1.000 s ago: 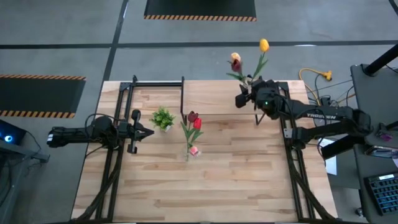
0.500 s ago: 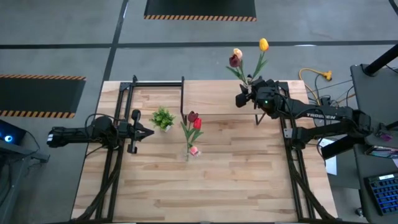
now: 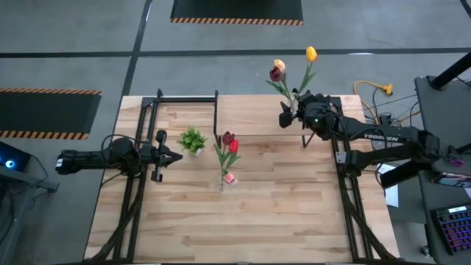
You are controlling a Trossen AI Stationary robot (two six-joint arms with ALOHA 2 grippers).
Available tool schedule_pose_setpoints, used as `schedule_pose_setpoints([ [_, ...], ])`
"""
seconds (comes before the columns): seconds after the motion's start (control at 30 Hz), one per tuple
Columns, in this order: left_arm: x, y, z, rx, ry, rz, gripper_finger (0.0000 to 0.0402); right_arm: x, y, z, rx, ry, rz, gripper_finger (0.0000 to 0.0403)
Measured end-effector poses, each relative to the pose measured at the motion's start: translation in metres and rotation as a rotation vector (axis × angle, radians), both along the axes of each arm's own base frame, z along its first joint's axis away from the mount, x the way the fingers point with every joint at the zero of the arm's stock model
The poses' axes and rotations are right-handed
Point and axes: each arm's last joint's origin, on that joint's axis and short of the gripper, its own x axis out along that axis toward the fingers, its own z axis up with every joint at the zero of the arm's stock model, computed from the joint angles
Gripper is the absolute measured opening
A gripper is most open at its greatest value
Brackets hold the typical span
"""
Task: Pick and place flowers into a vace then onto a shelf
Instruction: Put the bottom transparent vase on the shelf, then put the transparent vase on the shelf
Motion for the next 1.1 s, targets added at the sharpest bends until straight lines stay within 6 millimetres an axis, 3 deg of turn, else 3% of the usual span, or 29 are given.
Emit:
schedule_pose_setpoints([
  [0.27,0.000,0.000,0.000,0.000,0.000,0.000,0.0003,-0.014,0.016,0.019,-0.022,-0.075,0.107,0.0344],
  [0.47,0.000,0.000,0.000,0.000,0.000,0.000,0.0003,-0.026,0.050,0.028,-0.016,-0.101,0.262,0.0339],
  [0.63,0.000,0.000,0.000,0.000,0.000,0.000,0.0003,-0.028,0.082,0.018,-0.015,-0.089,0.408,0.0331],
  [0.83,0.000,0.000,0.000,0.000,0.000,0.000,0.0003,-0.036,0.097,0.008,-0.170,-0.003,0.178,0.0329],
  [1.1,0.000,0.000,0.001,0.000,-0.004,0.000,0.0003,-0.039,0.096,0.008,-0.179,-0.001,0.168,0.0329],
])
